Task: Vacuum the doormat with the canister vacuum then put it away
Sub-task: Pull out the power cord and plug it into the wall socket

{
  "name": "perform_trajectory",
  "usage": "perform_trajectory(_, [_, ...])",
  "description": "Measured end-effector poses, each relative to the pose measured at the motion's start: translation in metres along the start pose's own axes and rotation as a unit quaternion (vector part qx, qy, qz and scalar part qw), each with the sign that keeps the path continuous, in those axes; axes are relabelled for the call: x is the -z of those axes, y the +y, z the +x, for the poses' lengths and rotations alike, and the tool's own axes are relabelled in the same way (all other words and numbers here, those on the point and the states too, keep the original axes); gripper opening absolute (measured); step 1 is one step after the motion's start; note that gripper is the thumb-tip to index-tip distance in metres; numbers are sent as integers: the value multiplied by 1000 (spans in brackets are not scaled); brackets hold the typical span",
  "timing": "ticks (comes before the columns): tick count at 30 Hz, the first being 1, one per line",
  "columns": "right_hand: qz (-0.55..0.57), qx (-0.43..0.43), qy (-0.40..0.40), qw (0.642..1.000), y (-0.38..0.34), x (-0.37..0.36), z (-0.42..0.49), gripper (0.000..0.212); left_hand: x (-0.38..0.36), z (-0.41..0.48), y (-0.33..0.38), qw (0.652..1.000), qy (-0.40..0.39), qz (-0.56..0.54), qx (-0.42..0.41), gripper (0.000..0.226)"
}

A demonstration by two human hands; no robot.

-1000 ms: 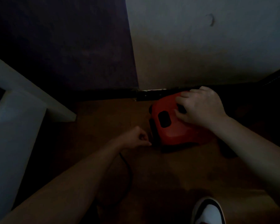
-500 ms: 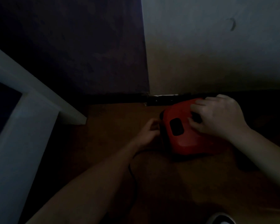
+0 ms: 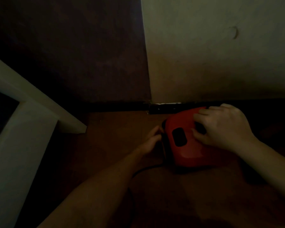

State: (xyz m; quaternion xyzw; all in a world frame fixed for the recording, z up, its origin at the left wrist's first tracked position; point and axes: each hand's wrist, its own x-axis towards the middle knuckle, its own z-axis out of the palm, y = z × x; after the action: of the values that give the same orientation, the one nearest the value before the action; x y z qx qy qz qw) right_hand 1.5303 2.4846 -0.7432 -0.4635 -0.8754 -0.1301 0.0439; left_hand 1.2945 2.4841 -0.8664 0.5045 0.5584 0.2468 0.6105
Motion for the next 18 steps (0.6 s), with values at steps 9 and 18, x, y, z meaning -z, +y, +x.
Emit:
perform_trajectory(9, [-3,4,0,1000,0,0,1,25,11,13,10,989,4,95,-111,23])
perform_trajectory(18, [-2,-2,-22,1000,0,4,1,26,44,-39,35,880,-5,409,-242,4])
